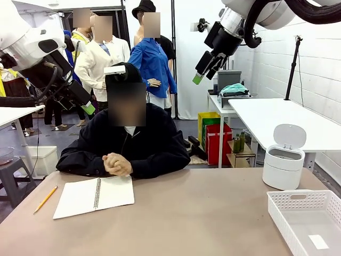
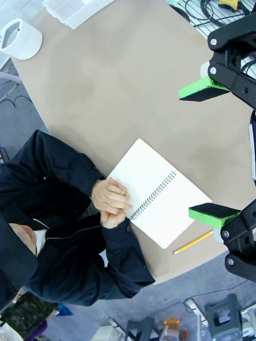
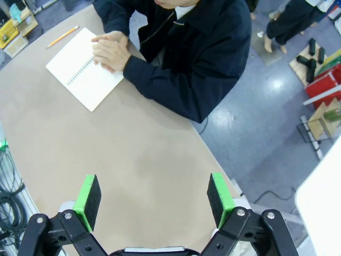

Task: Sort the paper based on its condition.
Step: If a person hands you a paper, place it in the Organizing basket , and if it's crumpled, put it in the Trash can.

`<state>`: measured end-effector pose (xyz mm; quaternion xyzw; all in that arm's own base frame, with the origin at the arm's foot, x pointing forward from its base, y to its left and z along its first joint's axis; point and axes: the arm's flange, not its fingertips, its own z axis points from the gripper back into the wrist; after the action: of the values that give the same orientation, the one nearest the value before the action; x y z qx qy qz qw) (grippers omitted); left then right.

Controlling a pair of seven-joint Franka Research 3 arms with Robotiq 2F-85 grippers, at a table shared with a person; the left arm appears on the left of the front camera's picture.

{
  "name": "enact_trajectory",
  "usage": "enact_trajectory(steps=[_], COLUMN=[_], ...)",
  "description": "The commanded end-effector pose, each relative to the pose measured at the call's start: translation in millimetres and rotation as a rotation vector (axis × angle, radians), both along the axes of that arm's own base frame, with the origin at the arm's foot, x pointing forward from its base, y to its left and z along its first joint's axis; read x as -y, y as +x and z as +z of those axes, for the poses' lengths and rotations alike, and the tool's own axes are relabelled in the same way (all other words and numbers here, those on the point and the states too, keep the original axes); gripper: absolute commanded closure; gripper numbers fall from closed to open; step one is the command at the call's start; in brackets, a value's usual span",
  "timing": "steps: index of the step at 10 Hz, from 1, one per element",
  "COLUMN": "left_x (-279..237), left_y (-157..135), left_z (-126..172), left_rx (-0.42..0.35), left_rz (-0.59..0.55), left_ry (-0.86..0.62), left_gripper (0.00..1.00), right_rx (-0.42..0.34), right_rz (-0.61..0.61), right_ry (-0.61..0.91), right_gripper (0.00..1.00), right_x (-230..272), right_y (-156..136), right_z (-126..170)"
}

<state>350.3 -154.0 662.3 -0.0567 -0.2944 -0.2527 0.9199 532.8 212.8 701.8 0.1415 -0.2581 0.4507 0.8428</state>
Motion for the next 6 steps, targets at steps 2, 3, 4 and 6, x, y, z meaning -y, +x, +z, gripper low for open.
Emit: enact_trajectory(steps=[2,3,4,6], left_x=[-1.5,-1.5,-1.5,-1.5], left_y=[-0.2,-0.2,-0.2,-0.2], left_z=[0.6,0.6,0.6,0.6], left_rx=[0.005,0.005,0.005,0.005], left_rz=[0.002,0.002,0.002,0.002], left_ry=[0.008,0.008,0.008,0.008], left_gripper=[0.0,0.0,0.0,0.0], right_rx=[0.0,0.0,0.0,0.0], right_rz=[-0.003,-0.003,-0.003,-0.003], right_ry=[-0.002,-0.002,-0.002,-0.002], right_gripper=[0.0,0.0,0.0,0.0], right_x=[0.1,0.1,0.1,0.1], right_y=[-0.1,-0.1,-0.1,-0.1], right_z=[0.1,0.1,0.1,0.1])
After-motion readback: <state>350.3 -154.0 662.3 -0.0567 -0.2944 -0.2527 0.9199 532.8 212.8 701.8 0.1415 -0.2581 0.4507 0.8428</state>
